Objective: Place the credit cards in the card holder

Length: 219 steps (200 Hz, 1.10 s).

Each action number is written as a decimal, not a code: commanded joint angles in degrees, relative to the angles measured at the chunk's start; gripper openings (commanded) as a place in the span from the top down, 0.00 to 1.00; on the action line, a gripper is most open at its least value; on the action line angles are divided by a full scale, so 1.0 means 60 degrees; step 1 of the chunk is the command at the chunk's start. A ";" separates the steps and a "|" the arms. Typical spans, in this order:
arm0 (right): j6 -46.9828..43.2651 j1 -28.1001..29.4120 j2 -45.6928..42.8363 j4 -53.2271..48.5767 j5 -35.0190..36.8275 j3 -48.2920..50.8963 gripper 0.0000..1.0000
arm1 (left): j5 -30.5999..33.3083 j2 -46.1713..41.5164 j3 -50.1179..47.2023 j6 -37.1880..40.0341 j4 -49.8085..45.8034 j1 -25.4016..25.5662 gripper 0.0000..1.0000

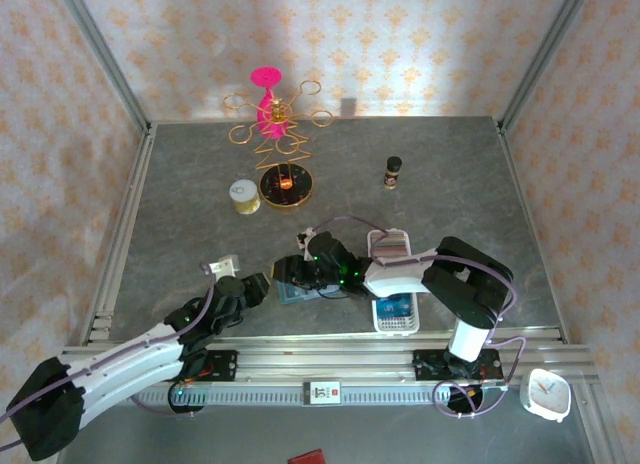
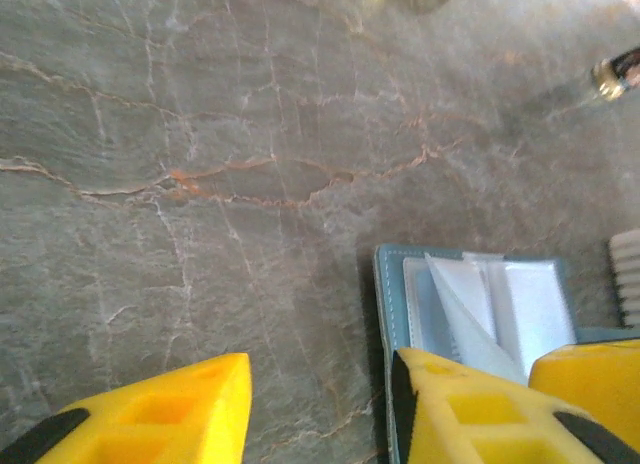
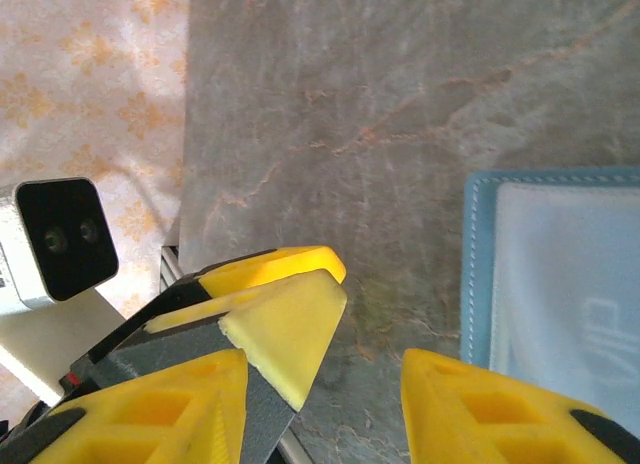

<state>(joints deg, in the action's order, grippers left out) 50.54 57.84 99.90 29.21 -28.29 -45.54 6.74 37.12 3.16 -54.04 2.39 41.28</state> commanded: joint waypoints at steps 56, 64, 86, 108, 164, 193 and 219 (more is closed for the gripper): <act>-0.3679 -0.0819 -0.3924 -0.2944 0.0967 -0.0673 0.45 | 0.0442 -0.1087 0.0601 0.0238 -0.1368 -0.0012 0.46; -0.4534 -0.0890 -0.4384 -0.3762 0.1212 -0.0913 0.45 | 0.0266 -0.1021 0.0639 0.0290 -0.1210 0.0005 0.45; -0.7901 -0.0910 -0.5548 -0.5979 0.2002 -0.1444 0.40 | -0.0344 -0.0655 0.0682 0.0568 -0.0518 0.0003 0.41; -1.1994 -0.0896 -0.7075 -0.7682 0.1860 -0.0937 0.36 | -0.0765 -0.0142 0.0846 0.0826 -0.0095 -0.0002 0.39; -1.7803 -0.0936 -0.9759 -1.1480 0.3482 0.0554 0.00 | -0.1103 0.0488 0.0851 0.0980 0.0611 0.0004 0.37; -1.8575 -0.0967 -0.9458 -1.2799 0.4884 0.0955 0.00 | -0.1151 0.0662 0.0880 0.0994 0.0650 0.0000 0.37; -1.8847 -0.0984 -0.9579 -1.2501 0.5463 0.1728 0.00 | -0.1182 0.0719 0.0895 0.0998 0.0656 0.0005 0.37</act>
<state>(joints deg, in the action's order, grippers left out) -56.62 52.23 43.53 -41.36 -2.52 -38.68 0.23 41.21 7.05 -49.39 4.62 41.28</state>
